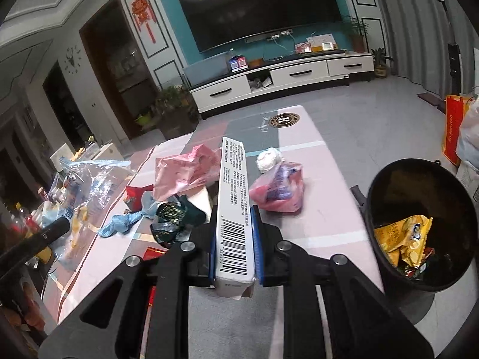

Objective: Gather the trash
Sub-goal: 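Carry the clear bag and box to the bucket and release both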

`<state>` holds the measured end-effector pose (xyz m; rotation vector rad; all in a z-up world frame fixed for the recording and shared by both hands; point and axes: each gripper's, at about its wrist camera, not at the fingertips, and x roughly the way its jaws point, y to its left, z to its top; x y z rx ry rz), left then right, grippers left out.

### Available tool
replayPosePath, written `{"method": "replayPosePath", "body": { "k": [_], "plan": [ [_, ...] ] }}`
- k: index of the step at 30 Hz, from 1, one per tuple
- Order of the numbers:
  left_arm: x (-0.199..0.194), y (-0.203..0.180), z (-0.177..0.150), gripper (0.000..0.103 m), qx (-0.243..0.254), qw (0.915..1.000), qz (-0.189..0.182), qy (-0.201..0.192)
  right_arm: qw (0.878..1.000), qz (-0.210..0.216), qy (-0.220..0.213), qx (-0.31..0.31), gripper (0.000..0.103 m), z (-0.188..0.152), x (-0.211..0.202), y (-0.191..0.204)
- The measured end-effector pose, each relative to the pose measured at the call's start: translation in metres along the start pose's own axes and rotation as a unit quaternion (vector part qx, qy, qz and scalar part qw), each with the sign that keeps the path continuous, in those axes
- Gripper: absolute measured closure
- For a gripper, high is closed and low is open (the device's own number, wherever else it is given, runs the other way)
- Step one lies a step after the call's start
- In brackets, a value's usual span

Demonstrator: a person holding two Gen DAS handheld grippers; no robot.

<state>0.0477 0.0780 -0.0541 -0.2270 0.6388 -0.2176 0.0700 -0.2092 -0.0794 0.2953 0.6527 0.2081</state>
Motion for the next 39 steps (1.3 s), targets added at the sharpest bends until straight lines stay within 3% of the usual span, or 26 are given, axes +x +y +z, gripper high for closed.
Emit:
{"method": "replayPosePath", "body": {
  "k": [14, 24, 30, 39],
  "plan": [
    [0.033, -0.101, -0.005, 0.089, 0.064, 0.9958, -0.062, 0.021, 0.998, -0.030, -0.037, 0.046, 0.083, 0.003, -0.042, -0.051],
    [0.089, -0.204, -0.015, 0.088, 0.134, 0.9818, -0.114, 0.072, 0.988, -0.076, -0.055, 0.120, 0.082, 0.001, -0.069, -0.118],
    [0.129, -0.249, -0.024, 0.088, 0.156, 0.9745, -0.120, 0.108, 0.977, -0.124, -0.055, 0.166, 0.082, -0.002, -0.074, -0.152],
    [0.176, -0.287, -0.037, 0.087, 0.169, 0.9683, -0.106, 0.150, 0.960, -0.153, -0.030, 0.232, 0.082, -0.011, -0.067, -0.196]
  ]
}}
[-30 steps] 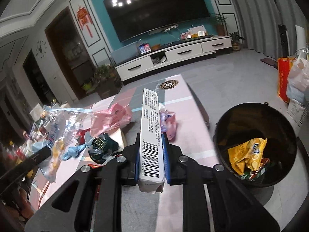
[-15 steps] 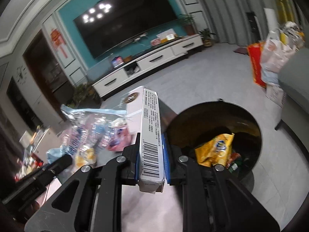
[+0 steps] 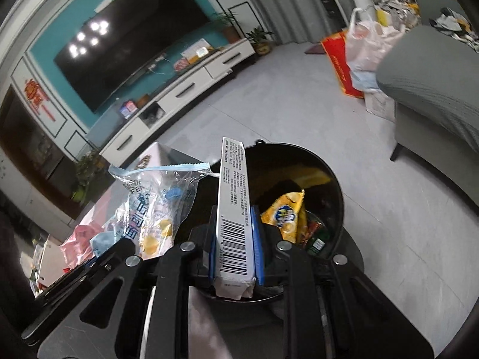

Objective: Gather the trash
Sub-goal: 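Carry the clear bag and box to the bucket and release both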

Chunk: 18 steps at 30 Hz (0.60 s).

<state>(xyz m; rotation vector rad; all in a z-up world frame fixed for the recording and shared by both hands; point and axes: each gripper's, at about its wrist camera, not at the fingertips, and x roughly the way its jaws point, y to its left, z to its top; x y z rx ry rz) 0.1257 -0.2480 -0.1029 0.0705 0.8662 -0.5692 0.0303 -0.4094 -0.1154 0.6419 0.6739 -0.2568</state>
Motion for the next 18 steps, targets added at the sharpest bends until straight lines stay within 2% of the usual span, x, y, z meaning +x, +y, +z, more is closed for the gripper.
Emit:
{"method": "replayPosePath", "body": {
  "k": [4, 6, 8, 10, 11, 12, 14, 18],
  "plan": [
    [0.021, -0.006, 0.002, 0.084, -0.002, 0.9998, 0.005, 0.018, 1.000, -0.009, 0.015, 0.011, 0.082, 0.001, 0.010, -0.010],
    [0.028, -0.008, 0.003, 0.074, -0.001, 0.9998, 0.005, 0.022, 0.999, -0.012, 0.027, 0.017, 0.081, 0.000, 0.016, -0.013],
    [0.031, -0.010, 0.002, 0.061, 0.001, 0.9997, 0.006, 0.023, 0.999, -0.011, 0.035, 0.022, 0.079, -0.001, 0.019, -0.015],
    [0.034, -0.009, 0.001, 0.050, 0.003, 0.9997, 0.002, 0.024, 0.999, -0.016, 0.037, 0.027, 0.069, 0.000, 0.020, -0.017],
    [0.034, -0.009, 0.001, 0.044, 0.002, 0.9997, -0.002, 0.025, 0.999, -0.017, 0.037, 0.031, 0.059, 0.000, 0.021, -0.019],
    [0.033, -0.007, 0.000, 0.042, 0.002, 0.9997, -0.006, 0.025, 0.999, -0.017, 0.038, 0.036, 0.056, 0.000, 0.021, -0.021],
    [0.029, -0.007, -0.004, 0.033, 0.008, 0.9997, -0.011, 0.020, 0.999, -0.016, 0.036, 0.037, 0.056, 0.001, 0.020, -0.021],
    [0.015, -0.007, -0.009, 0.024, 0.017, 0.9997, -0.015, 0.003, 0.999, -0.020, 0.033, 0.033, 0.055, 0.001, 0.018, -0.019]
  ]
}}
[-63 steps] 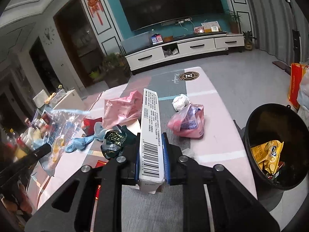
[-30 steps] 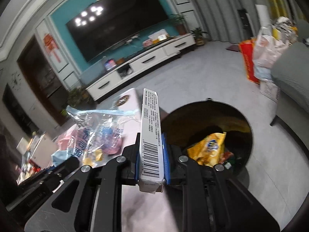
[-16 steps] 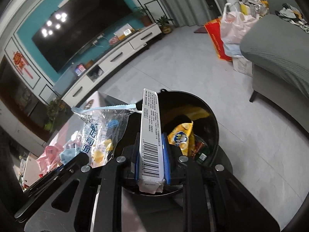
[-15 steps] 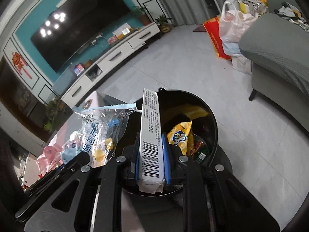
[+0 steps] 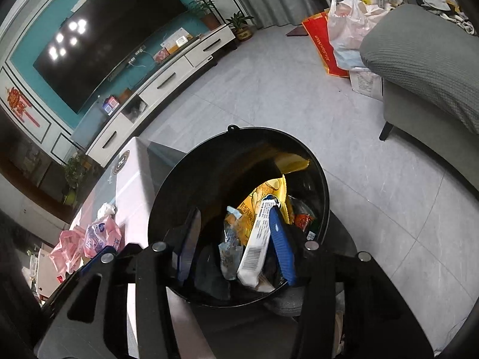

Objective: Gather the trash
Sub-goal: 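Carry the clear bag and box to the bucket and release both, then grasp the red cigarette box with the left tool while the right tool grasps the white plastic bag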

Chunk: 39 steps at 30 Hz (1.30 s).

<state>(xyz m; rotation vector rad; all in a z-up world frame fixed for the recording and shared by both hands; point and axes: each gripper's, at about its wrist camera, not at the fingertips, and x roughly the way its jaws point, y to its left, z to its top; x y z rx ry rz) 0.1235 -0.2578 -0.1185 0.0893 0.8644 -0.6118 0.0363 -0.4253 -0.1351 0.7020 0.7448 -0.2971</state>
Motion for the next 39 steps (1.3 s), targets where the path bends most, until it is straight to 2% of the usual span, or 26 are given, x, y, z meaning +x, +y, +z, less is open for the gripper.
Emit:
{"method": "replayPosePath", "body": {
  "k": [5, 9, 16, 20, 24, 26, 28, 30, 32, 34, 39],
  "plan": [
    [-0.025, 0.005, -0.010, 0.013, -0.004, 0.9998, -0.008, -0.015, 1.000, 0.009, 0.002, -0.005, 0.054, -0.002, -0.003, 0.009],
    [-0.051, 0.018, -0.026, 0.011, 0.000, 0.9996, 0.004, -0.030, 0.999, 0.025, -0.001, -0.022, 0.050, -0.008, -0.009, 0.025],
    [-0.101, 0.075, -0.056, 0.009, -0.034, 0.9977, 0.026, -0.051, 0.994, 0.060, 0.000, -0.089, 0.046, -0.027, -0.010, 0.077],
    [-0.129, 0.124, -0.065, 0.008, -0.056, 0.9939, 0.071, -0.063, 0.981, 0.073, 0.008, -0.181, 0.044, -0.051, -0.005, 0.123],
    [-0.150, 0.177, -0.083, 0.005, -0.101, 0.9854, 0.115, -0.075, 0.964, 0.106, 0.025, -0.244, 0.043, -0.079, -0.004, 0.155],
    [-0.150, 0.207, -0.098, 0.004, -0.134, 0.9802, 0.134, -0.056, 0.957, 0.119, 0.030, -0.264, 0.039, -0.091, -0.004, 0.167],
    [-0.141, 0.231, -0.107, 0.004, -0.169, 0.9756, 0.140, -0.011, 0.948, 0.131, 0.035, -0.288, 0.038, -0.104, -0.003, 0.180],
    [-0.141, 0.248, -0.112, 0.004, -0.196, 0.9747, 0.108, 0.006, 0.939, 0.138, 0.041, -0.314, 0.038, -0.117, 0.000, 0.192],
    [-0.143, 0.248, -0.113, 0.004, -0.186, 0.9774, 0.100, 0.011, 0.931, 0.142, 0.046, -0.332, 0.038, -0.125, 0.003, 0.201],
    [-0.143, 0.245, -0.116, 0.004, -0.168, 0.9797, 0.108, 0.017, 0.925, 0.145, 0.054, -0.347, 0.035, -0.134, 0.010, 0.212],
    [-0.133, 0.240, -0.125, 0.004, -0.158, 0.9816, 0.099, 0.043, 0.922, 0.144, 0.078, -0.352, 0.033, -0.147, 0.028, 0.233]
  ]
}}
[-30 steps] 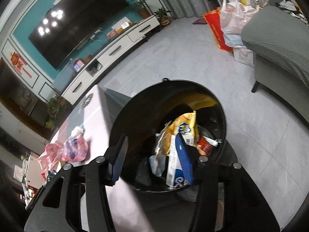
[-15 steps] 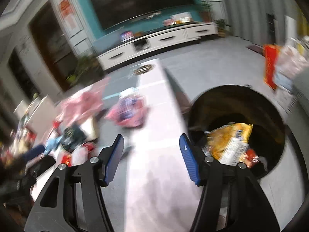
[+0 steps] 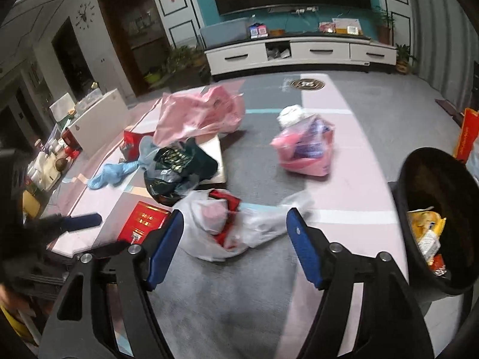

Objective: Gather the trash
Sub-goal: 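Grasp the red cigarette box with the left tool while the right tool grasps the white plastic bag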

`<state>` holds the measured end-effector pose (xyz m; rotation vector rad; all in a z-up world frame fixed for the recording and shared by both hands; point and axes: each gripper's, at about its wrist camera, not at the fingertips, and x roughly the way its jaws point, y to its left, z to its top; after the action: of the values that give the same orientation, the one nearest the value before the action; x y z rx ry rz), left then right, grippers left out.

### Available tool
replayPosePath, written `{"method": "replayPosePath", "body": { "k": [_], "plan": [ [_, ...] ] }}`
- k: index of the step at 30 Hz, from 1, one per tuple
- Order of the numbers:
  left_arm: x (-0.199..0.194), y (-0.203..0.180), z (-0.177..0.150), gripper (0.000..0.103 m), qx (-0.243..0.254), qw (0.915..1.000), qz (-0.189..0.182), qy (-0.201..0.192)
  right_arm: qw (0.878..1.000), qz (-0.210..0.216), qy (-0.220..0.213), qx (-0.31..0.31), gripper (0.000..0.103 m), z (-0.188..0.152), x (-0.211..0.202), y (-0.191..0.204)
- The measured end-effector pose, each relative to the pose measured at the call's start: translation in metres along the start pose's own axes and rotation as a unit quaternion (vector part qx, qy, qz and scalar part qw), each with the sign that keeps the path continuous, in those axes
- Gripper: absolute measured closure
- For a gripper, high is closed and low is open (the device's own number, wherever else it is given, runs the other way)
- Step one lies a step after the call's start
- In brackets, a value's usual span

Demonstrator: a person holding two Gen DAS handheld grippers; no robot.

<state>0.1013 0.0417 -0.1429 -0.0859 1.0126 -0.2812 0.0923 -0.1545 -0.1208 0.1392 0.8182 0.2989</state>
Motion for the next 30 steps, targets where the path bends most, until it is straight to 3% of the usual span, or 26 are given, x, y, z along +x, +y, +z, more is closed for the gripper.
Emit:
{"method": "replayPosePath", "body": {
  "k": [10, 15, 17, 21, 23, 30],
  "plan": [
    [0.017, -0.009, -0.013, 0.004, 0.020, 0.9985, 0.051, 0.007, 1.000, 0.007, 0.026, 0.008, 0.033, 0.003, 0.031, 0.017],
    [0.019, -0.008, -0.015, 0.006, 0.022, 0.9981, 0.058, 0.010, 1.000, 0.002, 0.030, -0.006, 0.033, 0.002, 0.035, 0.025],
    [0.018, -0.007, -0.015, 0.016, 0.023, 0.9979, 0.061, 0.009, 0.999, -0.002, 0.031, -0.010, 0.033, 0.001, 0.035, 0.026],
    [0.018, -0.006, -0.017, 0.028, 0.021, 0.9983, 0.052, 0.014, 0.999, -0.012, 0.035, -0.013, 0.037, 0.001, 0.036, 0.024],
    [0.016, -0.008, -0.017, 0.045, 0.024, 0.9986, 0.045, 0.010, 0.999, -0.018, 0.041, -0.013, 0.042, 0.000, 0.037, 0.022],
    [0.014, -0.009, -0.016, 0.045, 0.020, 0.9985, 0.050, 0.007, 0.998, -0.025, 0.051, -0.012, 0.060, 0.000, 0.038, 0.017]
  ]
}}
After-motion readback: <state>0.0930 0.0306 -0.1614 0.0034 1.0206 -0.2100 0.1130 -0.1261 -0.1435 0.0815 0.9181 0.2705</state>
